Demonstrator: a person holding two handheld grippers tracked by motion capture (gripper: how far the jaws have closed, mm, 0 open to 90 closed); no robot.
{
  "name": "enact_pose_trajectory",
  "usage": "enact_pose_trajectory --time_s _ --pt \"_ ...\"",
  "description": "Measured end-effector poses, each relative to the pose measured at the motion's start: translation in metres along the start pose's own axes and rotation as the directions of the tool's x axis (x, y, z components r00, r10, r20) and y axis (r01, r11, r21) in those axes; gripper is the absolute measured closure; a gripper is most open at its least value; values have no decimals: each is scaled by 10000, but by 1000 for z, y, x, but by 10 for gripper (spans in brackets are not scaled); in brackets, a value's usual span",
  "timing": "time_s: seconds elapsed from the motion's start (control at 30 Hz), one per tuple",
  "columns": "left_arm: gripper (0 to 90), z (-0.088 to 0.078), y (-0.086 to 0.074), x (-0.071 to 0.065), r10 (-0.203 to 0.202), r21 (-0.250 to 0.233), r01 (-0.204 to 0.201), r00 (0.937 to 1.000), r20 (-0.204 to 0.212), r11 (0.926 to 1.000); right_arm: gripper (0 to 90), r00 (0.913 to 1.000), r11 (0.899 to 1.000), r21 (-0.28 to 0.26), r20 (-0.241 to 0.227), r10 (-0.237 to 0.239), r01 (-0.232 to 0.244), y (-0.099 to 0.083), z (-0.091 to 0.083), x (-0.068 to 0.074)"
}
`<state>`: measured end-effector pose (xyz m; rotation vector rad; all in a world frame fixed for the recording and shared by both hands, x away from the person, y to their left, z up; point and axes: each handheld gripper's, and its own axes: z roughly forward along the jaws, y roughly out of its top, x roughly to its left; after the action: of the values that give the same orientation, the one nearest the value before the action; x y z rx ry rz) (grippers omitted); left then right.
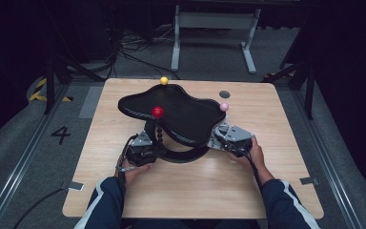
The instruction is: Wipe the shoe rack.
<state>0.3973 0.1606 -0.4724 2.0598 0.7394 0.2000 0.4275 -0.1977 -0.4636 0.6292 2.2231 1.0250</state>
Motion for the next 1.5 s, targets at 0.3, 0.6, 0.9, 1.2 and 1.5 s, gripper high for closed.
enact_pose_trajectory --time_s 0.3,0.6,0.9,1.2,1.5 --pt "740 0 0 0 -14 51 14 10000 -27 10000 761 9966 9946 739 440 692 -724 -14 22 -8" --pt "736 1 0 1 -56 12 56 10000 26 10000 774 9964 9937 844 468 702 -740 -11 23 -3" --pt "731 1 -1 1 -92 24 92 10000 39 10000 782 9978 9981 417 -495 -436 457 8 20 25" --pt "728 2 0 1 -120 101 119 9999 44 9999 785 9802 9899 -90 -1388 -1411 1412 16 14 56" --pt "725 2 -1 0 -174 101 174 9998 -5 9998 779 9978 9966 501 -110 -648 653 8 22 27"
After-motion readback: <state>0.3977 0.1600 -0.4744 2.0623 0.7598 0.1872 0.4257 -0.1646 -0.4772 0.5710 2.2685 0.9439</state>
